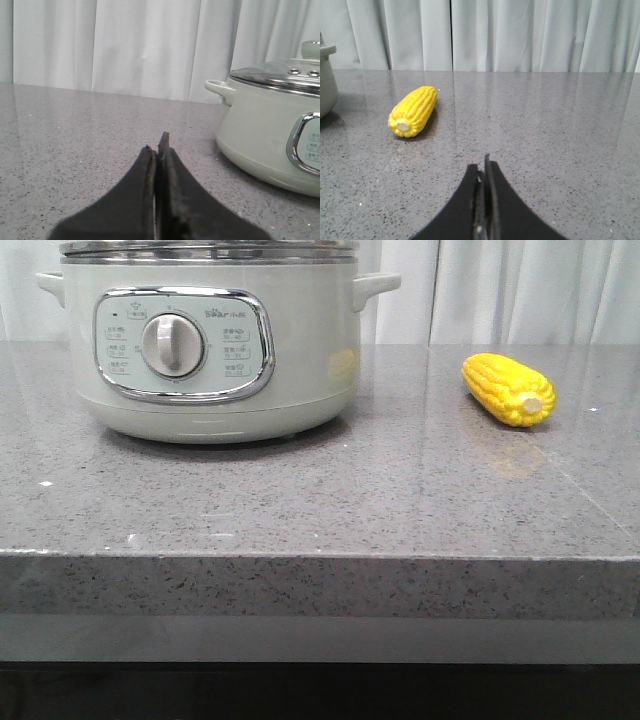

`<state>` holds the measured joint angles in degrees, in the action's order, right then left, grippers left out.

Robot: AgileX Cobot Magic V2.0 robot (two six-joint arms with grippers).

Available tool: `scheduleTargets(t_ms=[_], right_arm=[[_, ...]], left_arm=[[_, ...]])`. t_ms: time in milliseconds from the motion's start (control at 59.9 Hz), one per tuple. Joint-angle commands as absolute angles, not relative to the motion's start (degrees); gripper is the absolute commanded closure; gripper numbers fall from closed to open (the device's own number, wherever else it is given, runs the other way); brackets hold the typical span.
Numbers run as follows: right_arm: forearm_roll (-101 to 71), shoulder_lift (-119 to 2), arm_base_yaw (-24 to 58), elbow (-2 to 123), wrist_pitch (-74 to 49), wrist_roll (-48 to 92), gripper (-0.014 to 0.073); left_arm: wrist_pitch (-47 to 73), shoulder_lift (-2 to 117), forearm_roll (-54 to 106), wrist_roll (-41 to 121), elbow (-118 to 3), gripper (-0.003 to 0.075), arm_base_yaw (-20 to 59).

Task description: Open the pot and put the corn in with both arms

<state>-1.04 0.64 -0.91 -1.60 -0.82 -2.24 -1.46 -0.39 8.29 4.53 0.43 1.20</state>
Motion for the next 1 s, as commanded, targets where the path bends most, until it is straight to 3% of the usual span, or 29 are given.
scheduleTargets(t_ms=[0, 986], right_arm=[[-0.9, 1.8, -1.3, -1.0, 4.4, -2.1, 0.0662], [-0.9, 1.8, -1.3, 1.9, 3.1, -2.1, 0.0662]], left_arm=[[-5.8, -1.2, 8.6, 4.2, 1.1, 0.0741, 1.1], [-5.1, -1.1, 8.4, 4.2, -1.4, 0.0741, 1.1]])
